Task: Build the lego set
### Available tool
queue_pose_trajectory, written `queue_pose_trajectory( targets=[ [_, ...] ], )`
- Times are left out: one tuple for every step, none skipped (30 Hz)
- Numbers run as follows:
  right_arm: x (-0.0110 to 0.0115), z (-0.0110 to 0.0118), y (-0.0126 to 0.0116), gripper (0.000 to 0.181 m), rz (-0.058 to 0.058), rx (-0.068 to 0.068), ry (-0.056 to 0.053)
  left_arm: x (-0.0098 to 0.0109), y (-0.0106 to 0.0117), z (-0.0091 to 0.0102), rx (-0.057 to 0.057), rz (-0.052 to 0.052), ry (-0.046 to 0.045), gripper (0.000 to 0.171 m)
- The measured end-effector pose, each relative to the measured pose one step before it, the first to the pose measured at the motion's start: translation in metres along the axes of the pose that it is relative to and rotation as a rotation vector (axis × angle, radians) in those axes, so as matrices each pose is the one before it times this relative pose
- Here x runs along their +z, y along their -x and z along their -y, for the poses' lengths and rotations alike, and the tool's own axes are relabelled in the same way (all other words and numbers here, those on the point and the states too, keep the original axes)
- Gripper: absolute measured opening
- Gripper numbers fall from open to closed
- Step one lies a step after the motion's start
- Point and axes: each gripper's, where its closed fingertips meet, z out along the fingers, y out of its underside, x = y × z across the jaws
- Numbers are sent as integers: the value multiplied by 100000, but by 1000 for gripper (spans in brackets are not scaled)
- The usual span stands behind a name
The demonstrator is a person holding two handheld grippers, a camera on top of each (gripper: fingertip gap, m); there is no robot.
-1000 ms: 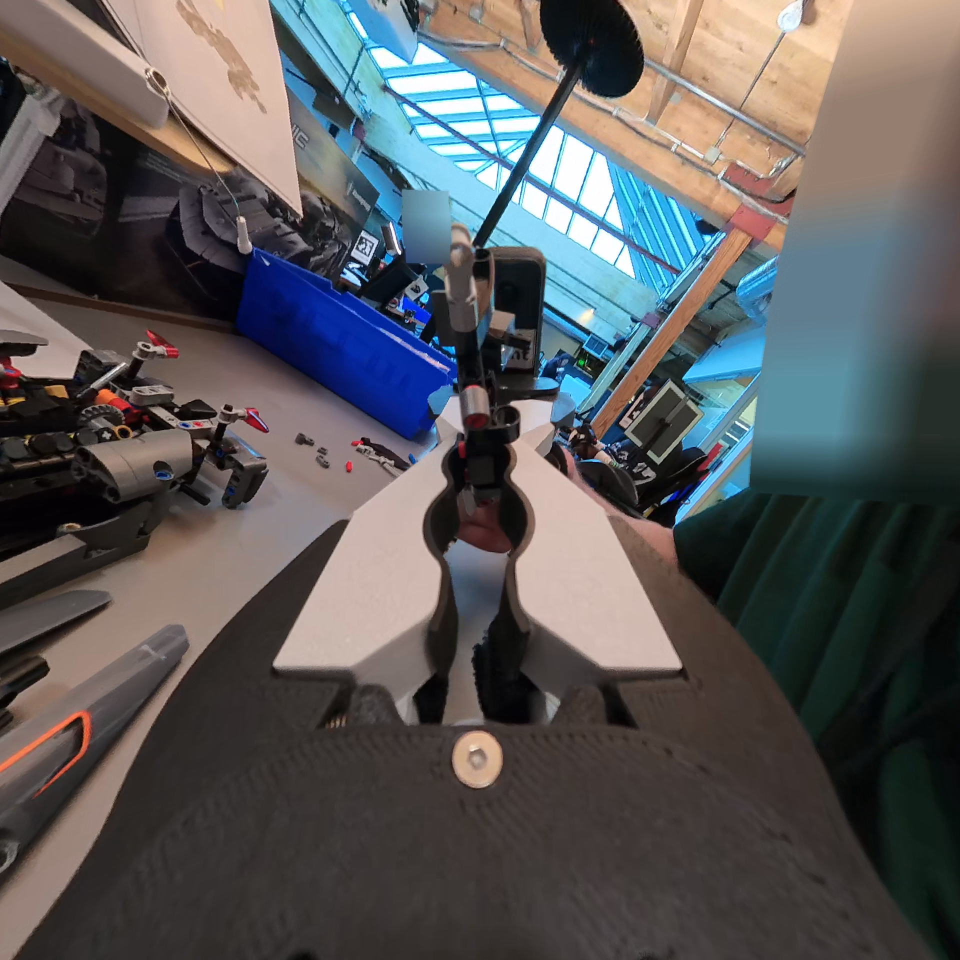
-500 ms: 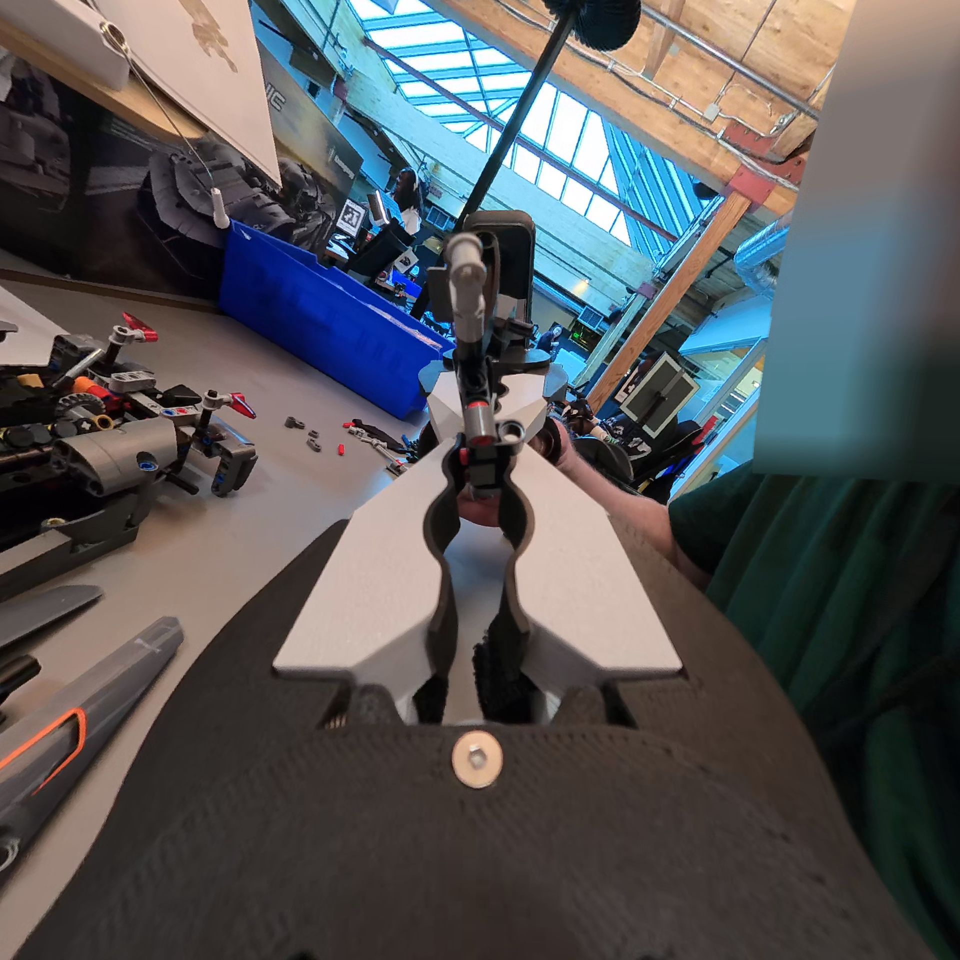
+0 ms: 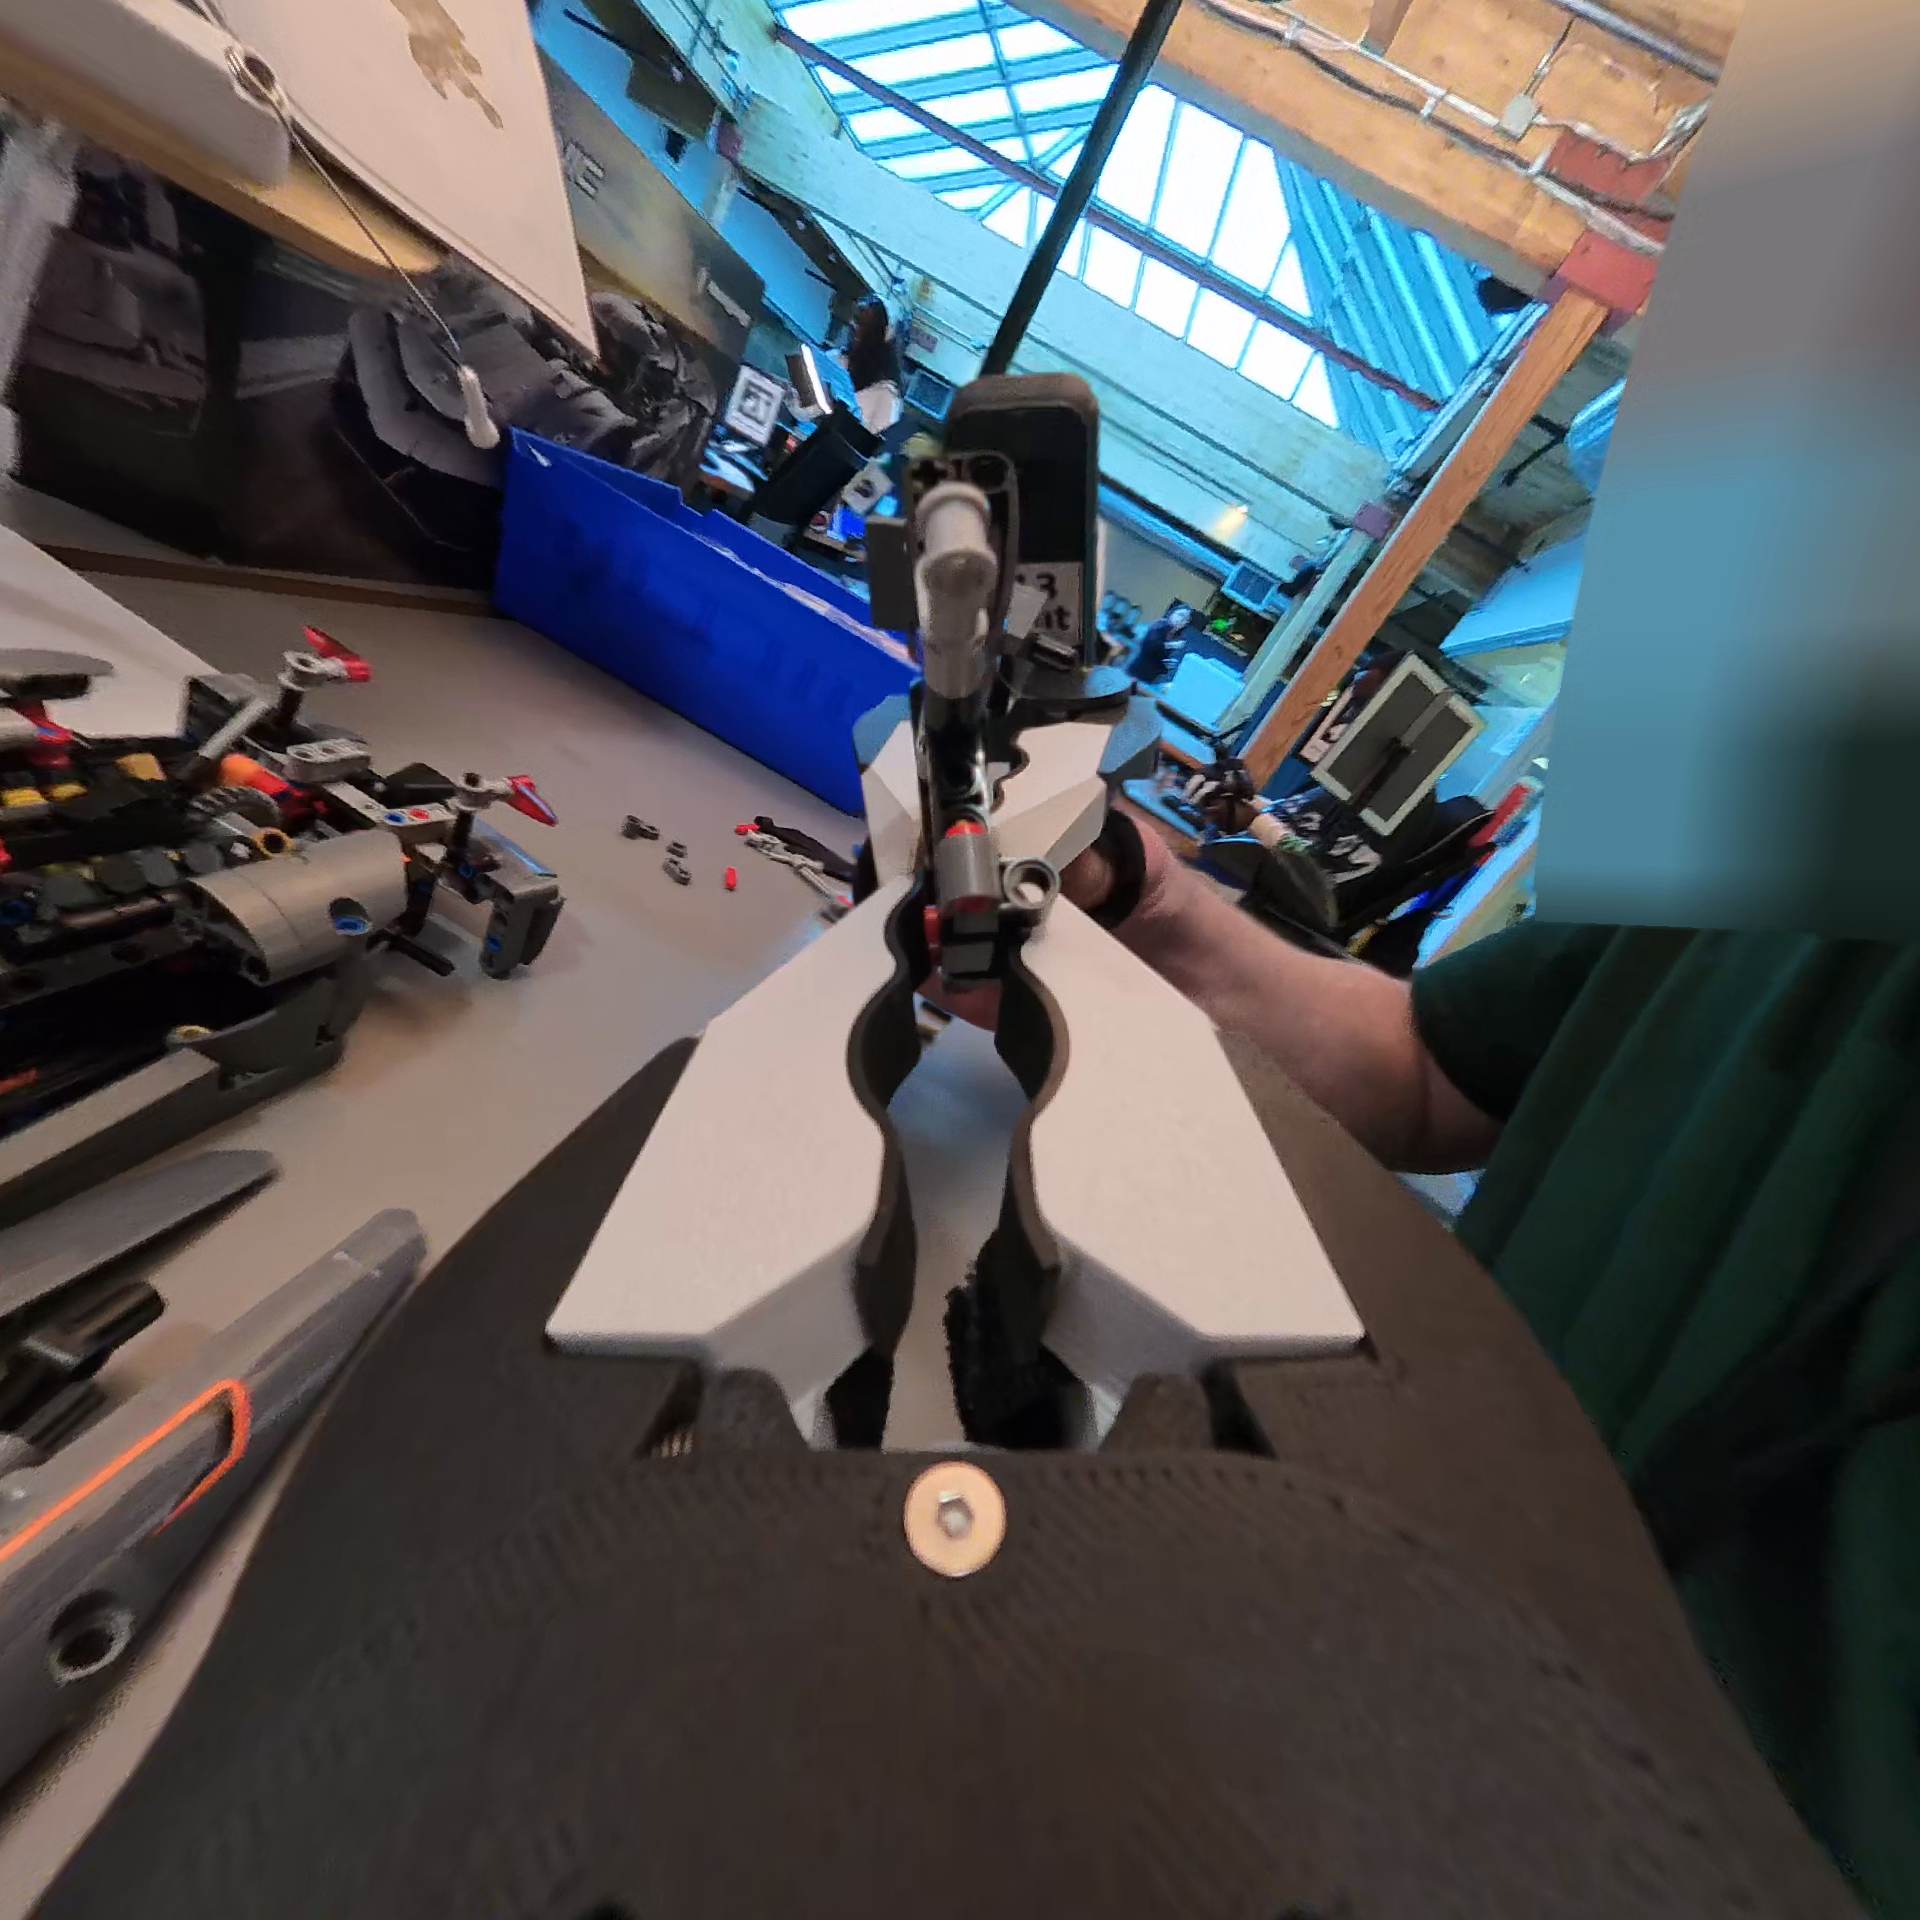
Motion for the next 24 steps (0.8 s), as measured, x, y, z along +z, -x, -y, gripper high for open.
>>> queue_pose_trajectory(
  targets=[
    [-5, -25, -236, 20, 314, 1824, -5, -37, 292, 1, 3519, 3972, 1545, 8],
    [-94, 46, -292, 34, -1315, 633, 636, -19, 496, -231, 5761, 6125, 3510, 8],
    [-240, 256, -174, 40, -2086, -941, -172, -47, 79, -142, 6640, 4131, 2917, 8],
    [-297, 351, -79, 42, -2323, -1686, -755, -185, -250, 421, 4476, 2271, -820, 8],
    [-271, 378, -10, 40, -2387, -1166, -1294, -305, 164, 522, 4645, 4974, -1350, 8],
    [-120, 298, 284, 37, -900, -232, -952, -281, 102, 194, 7726, 4970, 1030, 8],
    [67, 238, 592, 36, 410, 325, -265, -321, -140, 345, 8496, 4140, 513, 8],
    [219, 301, 694, 35, 381, 117, -525, -390, 56, 544, 9174, 5963, -197, 8],
    [292, 364, 680, 35, 26, -193, -1553, -323, 55, 414, 11016, 5751, 755, 8],
    [269, 482, 647, 35, -16, 300, -2962, -205, -56, 228, 9874, 4151, 1425, 8],
    [277, 324, 593, 35, 571, 1177, -2255, -237, -39, 508, 8505, 4047, -644, 7],
    [314, 147, 592, 37, 1670, 2023, -1662, -243, -107, 611, 8301, 3427, -953, 7],
    [325, 141, 520, 37, 2040, 2651, -2401, -147, -117, 451, 9214, 3090, 472, 7],
    [296, 64, 378, 36, 1135, 1758, -2440, -193, 74, 558, 6660, 3155, -560, 7],
    [166, 185, 281, 35, 113, 287, -3170, -273, 117, 710, 2917, 1703, -2167, 7],
    [10, 388, 295, 33, 422, 332, -4257, -166, 101, 289, 4229, 1236, 216, 8],
    [-12, 476, 603, 33, 3023, 1284, -4597, -182, 134, 218, 6187, 1512, 50, 7],
    [37, 383, 639, 34, 3803, 2105, -4014, -234, 213, 355, 3311, 1299, -934, 8],
    [120, 161, 303, 34, 1817, 1713, -2637, -227, 93, 429, 1954, 99, -1214, 7],
    [190, -46, 89, 33, 168, 382, -1154, -139, 113, 203, 2843, 560, 218, 7],
    [200, -55, 43, 33, -184, -327, -893, -126, 173, 155, 3264, 1477, -149, 7],
    [119, 224, 125, 33, 280, -381, -2387, -67, -10, 148, 1637, 171, -490, 7],
    [53, 320, 228, 33, 1104, -227, -2677, -49, -54, 146, 1006, 227, -710, 7],
    [68, 180, 179, 34, 715, -593, -1403, 3, -51, 65, 1573, 227, -211, 7]
  ],
)
